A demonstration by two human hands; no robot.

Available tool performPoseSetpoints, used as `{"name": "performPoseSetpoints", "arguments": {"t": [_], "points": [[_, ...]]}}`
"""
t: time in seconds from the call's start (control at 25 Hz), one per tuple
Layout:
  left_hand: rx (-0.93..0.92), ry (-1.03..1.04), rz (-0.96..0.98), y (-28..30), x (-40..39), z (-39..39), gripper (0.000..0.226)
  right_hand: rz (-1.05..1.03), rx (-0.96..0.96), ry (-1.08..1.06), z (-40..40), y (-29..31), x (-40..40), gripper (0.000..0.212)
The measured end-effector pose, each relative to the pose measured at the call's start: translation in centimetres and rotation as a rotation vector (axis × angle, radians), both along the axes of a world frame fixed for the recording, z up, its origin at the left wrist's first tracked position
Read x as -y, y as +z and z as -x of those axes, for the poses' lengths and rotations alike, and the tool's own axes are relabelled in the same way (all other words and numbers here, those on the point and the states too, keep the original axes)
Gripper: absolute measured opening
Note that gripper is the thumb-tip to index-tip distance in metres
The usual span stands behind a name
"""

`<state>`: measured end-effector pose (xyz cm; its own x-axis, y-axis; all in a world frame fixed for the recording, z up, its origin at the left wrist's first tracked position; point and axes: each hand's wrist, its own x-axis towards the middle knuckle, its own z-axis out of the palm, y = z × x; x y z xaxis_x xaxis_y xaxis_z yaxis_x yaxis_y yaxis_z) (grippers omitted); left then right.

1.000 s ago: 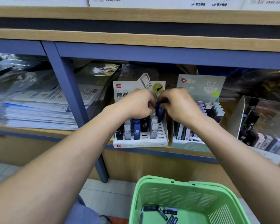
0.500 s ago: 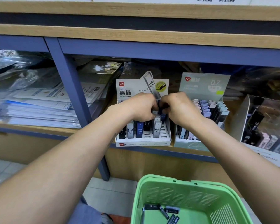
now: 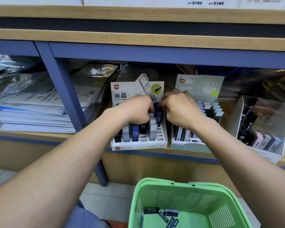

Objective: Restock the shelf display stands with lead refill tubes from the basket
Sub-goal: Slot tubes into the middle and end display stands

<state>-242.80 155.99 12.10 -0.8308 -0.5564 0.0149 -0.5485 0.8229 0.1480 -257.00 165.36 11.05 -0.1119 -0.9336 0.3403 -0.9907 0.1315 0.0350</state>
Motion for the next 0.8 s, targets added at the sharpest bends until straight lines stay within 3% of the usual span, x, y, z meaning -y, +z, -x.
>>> {"name": "performPoseSetpoints", "arguments": {"t": [0.16, 0.32, 0.52, 0.8], "points": [[-0.217, -0.018, 0.022, 0.7, -1.5, 1.1, 0.027, 0.195, 0.372, -0.110, 2.9, 2.6, -2.7, 0.025], [-0.326, -0.118, -0.013, 1.2, -3.5, 2.9, 0.021, 0.127, 0.449, -0.110, 4.5, 3.0, -5.4, 0.014], [-0.276, -0.232, 0.058, -0.1, -5.2, 5.1, 0.025, -0.044, 0.459, -0.057, 5.1, 2.7, -7.3, 0.006], [-0.296, -0.229, 0.140, -0.6, -5.7, 6.1, 0.019, -0.003, 0.269, -0.091, 5.6, 1.8, -8.0, 0.013]]}}
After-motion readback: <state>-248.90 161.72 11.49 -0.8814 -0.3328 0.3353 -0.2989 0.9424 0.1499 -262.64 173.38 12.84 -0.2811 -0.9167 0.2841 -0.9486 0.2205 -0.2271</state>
